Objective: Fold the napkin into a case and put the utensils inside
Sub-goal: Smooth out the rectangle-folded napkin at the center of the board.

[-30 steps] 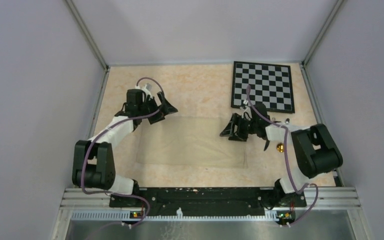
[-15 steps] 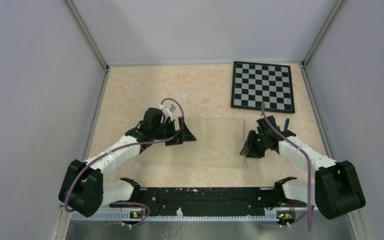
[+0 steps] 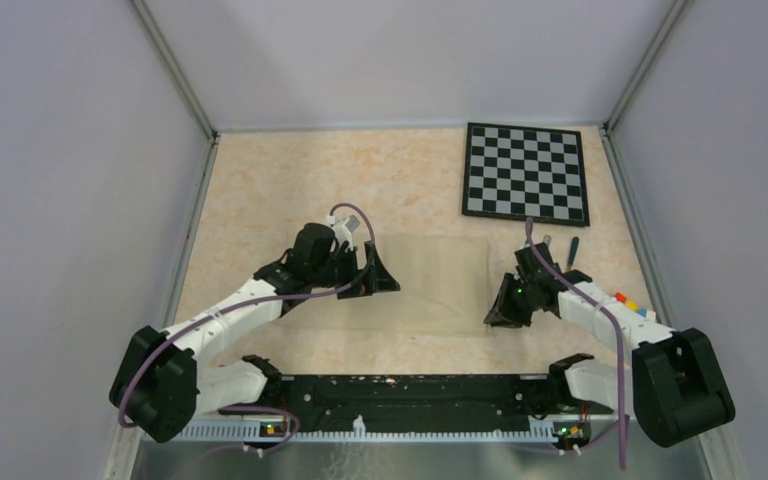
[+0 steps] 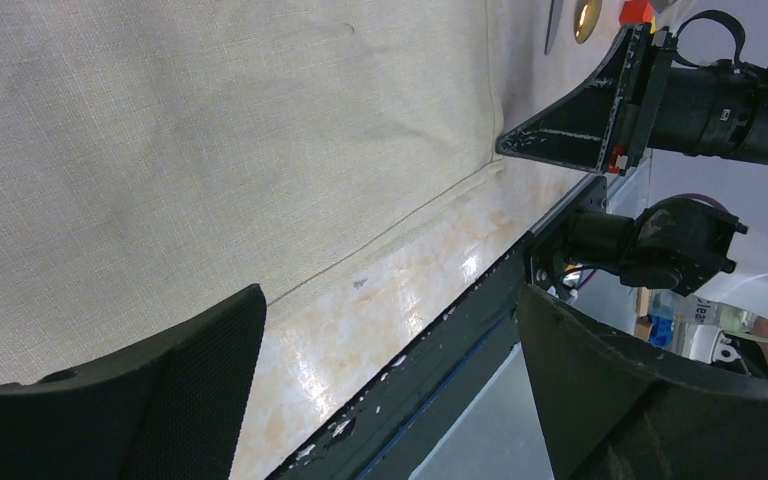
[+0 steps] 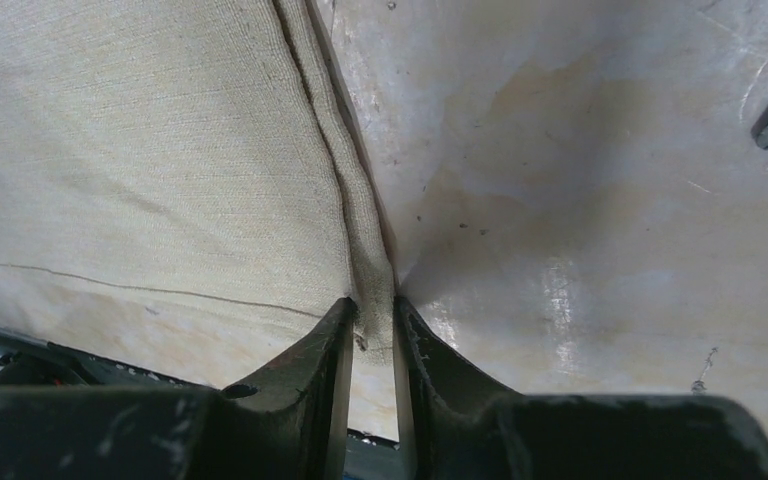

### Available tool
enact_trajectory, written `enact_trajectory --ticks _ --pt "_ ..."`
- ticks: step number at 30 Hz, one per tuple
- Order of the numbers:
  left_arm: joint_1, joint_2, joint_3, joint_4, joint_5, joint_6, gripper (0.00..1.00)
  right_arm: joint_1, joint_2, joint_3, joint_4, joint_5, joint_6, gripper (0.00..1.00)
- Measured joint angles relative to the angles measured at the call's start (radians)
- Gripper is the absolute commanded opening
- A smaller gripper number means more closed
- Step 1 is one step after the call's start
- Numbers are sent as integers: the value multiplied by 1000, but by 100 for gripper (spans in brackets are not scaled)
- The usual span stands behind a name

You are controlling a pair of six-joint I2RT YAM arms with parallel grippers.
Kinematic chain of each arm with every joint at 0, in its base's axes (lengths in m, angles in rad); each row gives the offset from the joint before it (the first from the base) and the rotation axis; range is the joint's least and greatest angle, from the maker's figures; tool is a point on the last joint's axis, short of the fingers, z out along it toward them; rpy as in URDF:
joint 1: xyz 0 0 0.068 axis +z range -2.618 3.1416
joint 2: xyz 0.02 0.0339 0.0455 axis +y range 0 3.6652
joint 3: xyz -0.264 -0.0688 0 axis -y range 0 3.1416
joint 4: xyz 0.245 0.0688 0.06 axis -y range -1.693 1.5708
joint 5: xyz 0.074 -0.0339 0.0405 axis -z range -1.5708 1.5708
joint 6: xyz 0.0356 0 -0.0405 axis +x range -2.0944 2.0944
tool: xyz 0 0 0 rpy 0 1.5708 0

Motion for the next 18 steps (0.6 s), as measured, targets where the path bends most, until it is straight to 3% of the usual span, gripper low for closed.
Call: enact_trajectory --ticks 5,11,18 --pt "-5 -3 0 0 -10 0 99 25 -6 11 -25 26 2 29" --pt "-8 -3 0 0 -15 -5 99 53 -64 24 -49 41 5 26" --pt "-10 -5 0 -1 -16 -14 99 53 -16 17 -11 42 17 20"
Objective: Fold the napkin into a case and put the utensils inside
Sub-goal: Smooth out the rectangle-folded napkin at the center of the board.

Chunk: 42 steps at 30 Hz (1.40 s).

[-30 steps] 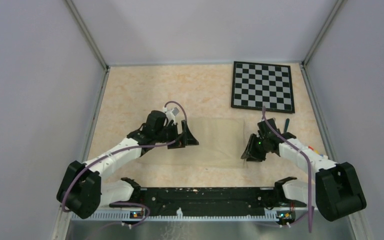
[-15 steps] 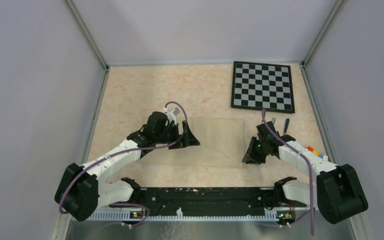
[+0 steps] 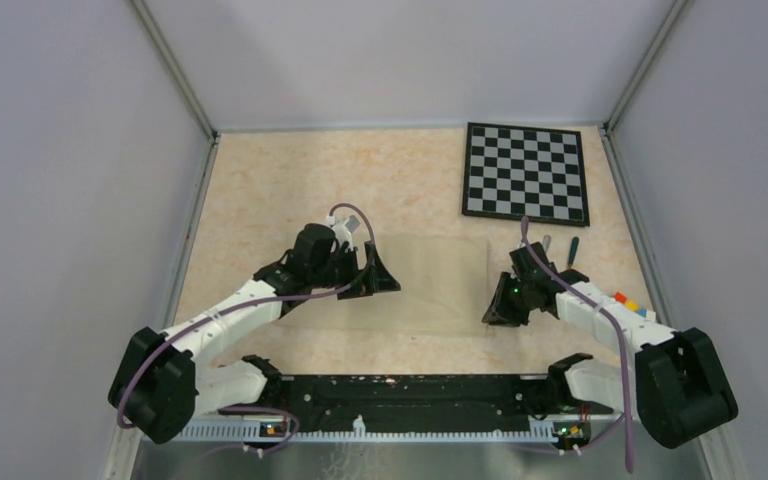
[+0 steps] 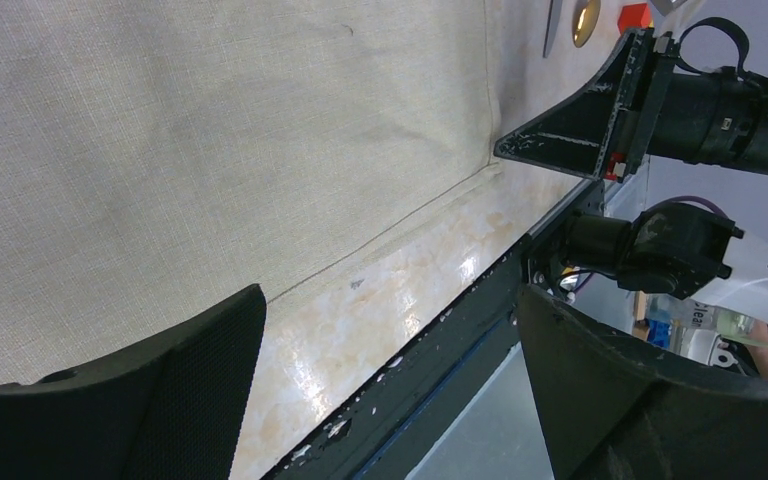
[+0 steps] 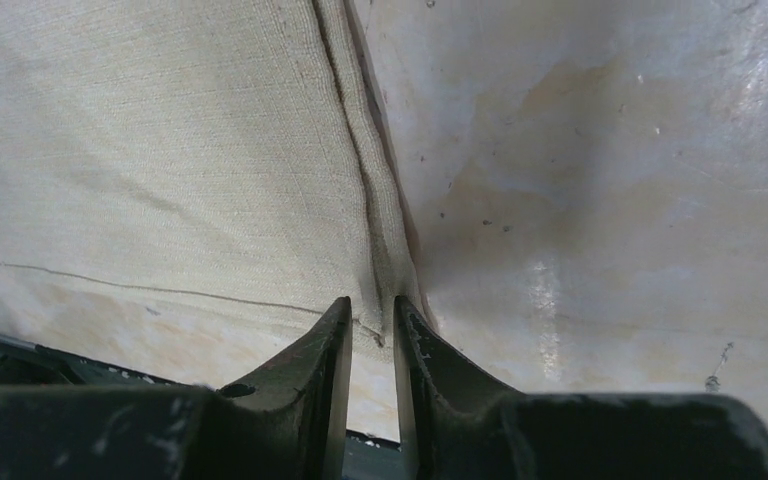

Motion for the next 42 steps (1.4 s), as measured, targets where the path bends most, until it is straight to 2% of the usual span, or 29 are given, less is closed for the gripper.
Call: enact_trajectory --ticks 4,7,8,14,21,29,33,36,42 --pt "-4 -18 0 -8 0 0 99 0 20 -2 20 2 3 14" --pt "-5 -25 0 -10 0 0 99 0 21 -2 23 5 3 1" --pt "-5 -26 0 -11 -1 0 99 0 21 -1 23 5 2 0" --pt "-5 -26 -3 -14 0 -1 99 1 8 19 -18 2 5 0" --pt "-5 -26 -10 -14 0 0 99 7 -139 51 -93 -41 72 0" --pt "-5 -26 -13 -15 0 0 99 7 -198 29 -172 -47 153 0" --pt "-9 -26 -31 3 13 -6 92 7 -207 24 -176 -56 181 0" --pt "-39 -26 -72 29 18 -20 88 7 -209 25 -187 -58 195 0" --pt "-153 -8 -113 50 -4 -44 87 7 -261 3 -211 -57 229 0"
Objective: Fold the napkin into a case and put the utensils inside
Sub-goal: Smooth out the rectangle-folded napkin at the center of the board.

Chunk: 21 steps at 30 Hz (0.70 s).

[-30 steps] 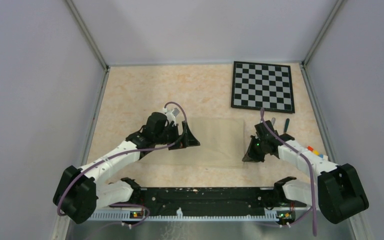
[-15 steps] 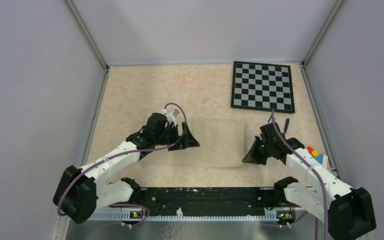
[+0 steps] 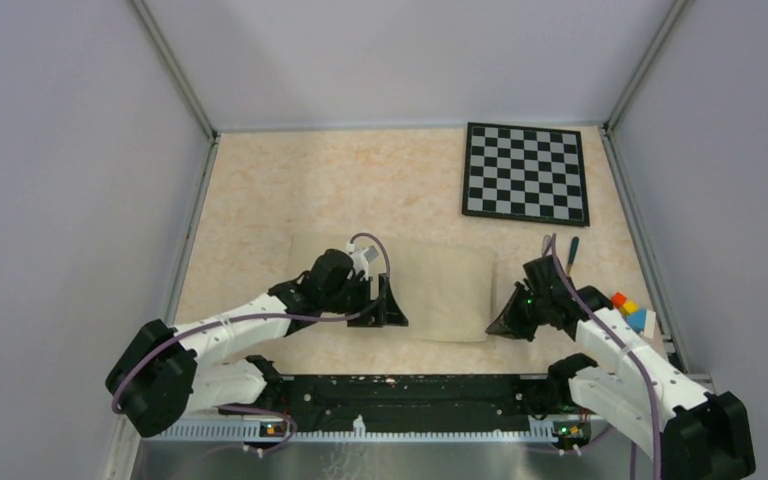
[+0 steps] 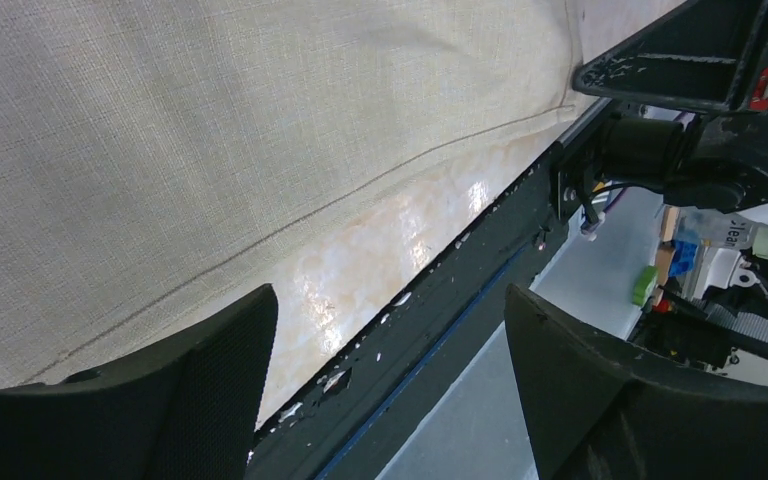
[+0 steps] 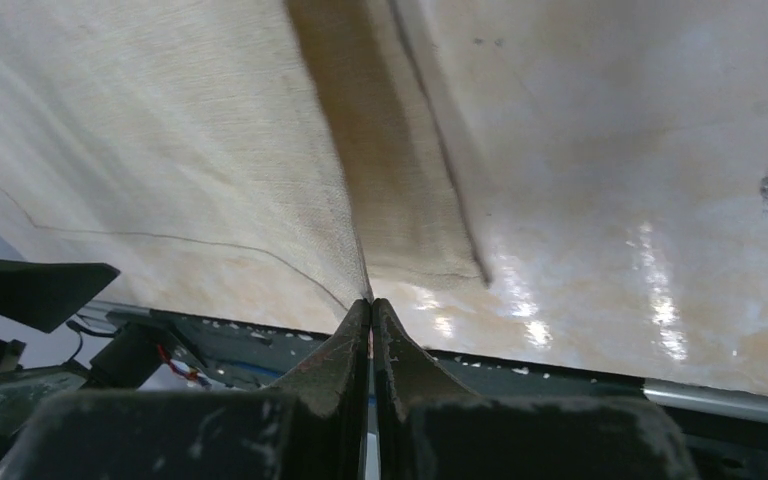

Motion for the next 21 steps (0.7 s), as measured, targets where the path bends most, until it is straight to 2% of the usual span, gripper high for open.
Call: enact_trajectory --ticks 3,7,15,21 --pt "-26 16 -14 21 -10 -14 88 0 -19 -78 14 2 11 0" --pt "-28 25 -20 29 -27 -21 89 0 33 -135 4 25 6 0" --pt "-28 27 -19 32 -48 -19 90 0 109 -114 30 16 -67 1" --pt "-28 29 -19 29 -85 -27 91 4 223 -75 128 -2 -133 4"
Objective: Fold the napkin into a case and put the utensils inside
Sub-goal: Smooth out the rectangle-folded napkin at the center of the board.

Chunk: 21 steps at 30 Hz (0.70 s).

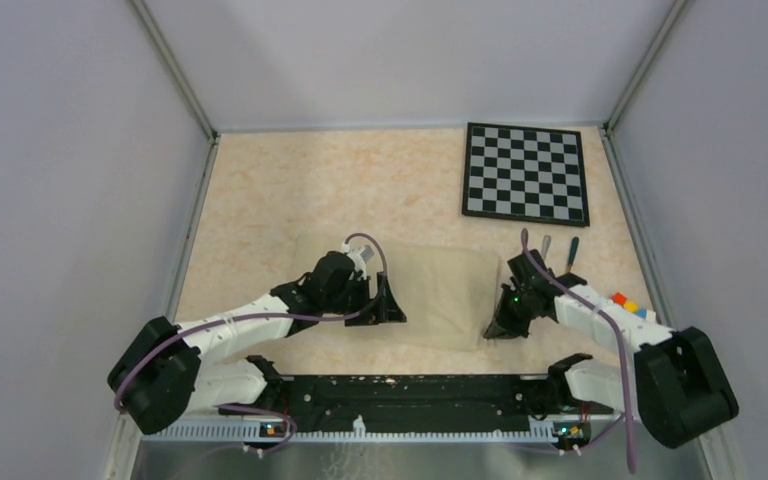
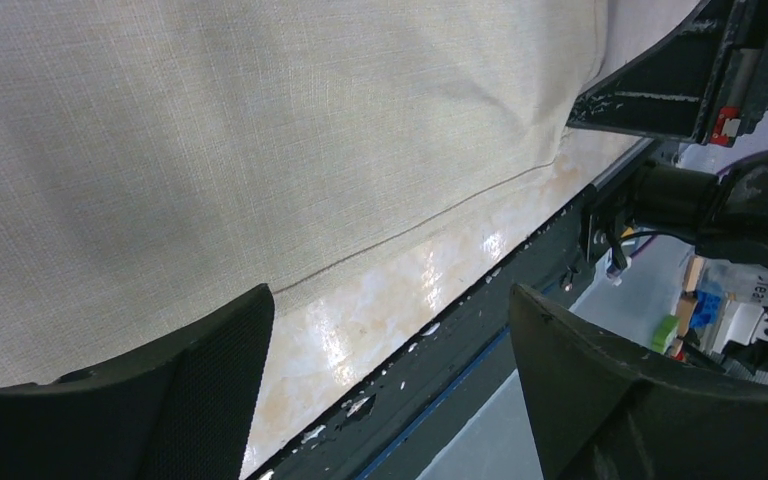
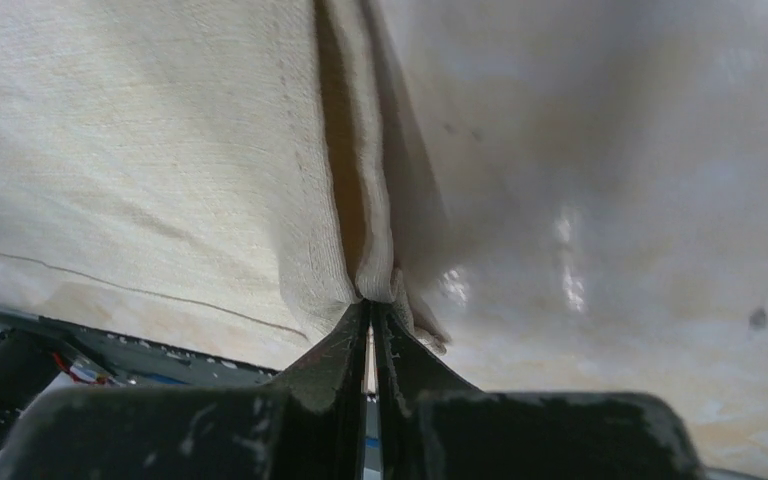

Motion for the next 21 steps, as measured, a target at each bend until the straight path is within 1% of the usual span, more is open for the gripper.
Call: enact_trajectory --ticks 4,7,9,12,13,15,16,18,20,21 --pt "1 -18 0 -18 -48 -16 92 2 153 108 58 49 -74 4" --pt "4 -51 0 -31 -77 -21 92 2 231 177 101 108 -117 4" --pt "8 -77 4 -44 -95 -22 93 3 258 209 119 157 -145 5" --pt "13 -100 11 -60 -105 -22 93 3 247 214 122 214 -169 8" --pt "14 -106 13 -63 -108 -22 93 2 231 206 118 222 -169 10" --pt "15 -113 15 -68 -110 -21 93 2 200 192 81 235 -164 22" --pt "15 -114 15 -70 -110 -19 94 2 187 190 62 240 -162 26" --pt "16 -117 17 -73 -109 -18 94 0 170 191 37 248 -161 37" --pt "19 -120 19 -77 -108 -14 94 -3 170 206 10 261 -169 52" --pt "20 -120 23 -81 -107 -10 94 -5 175 225 -4 267 -184 56"
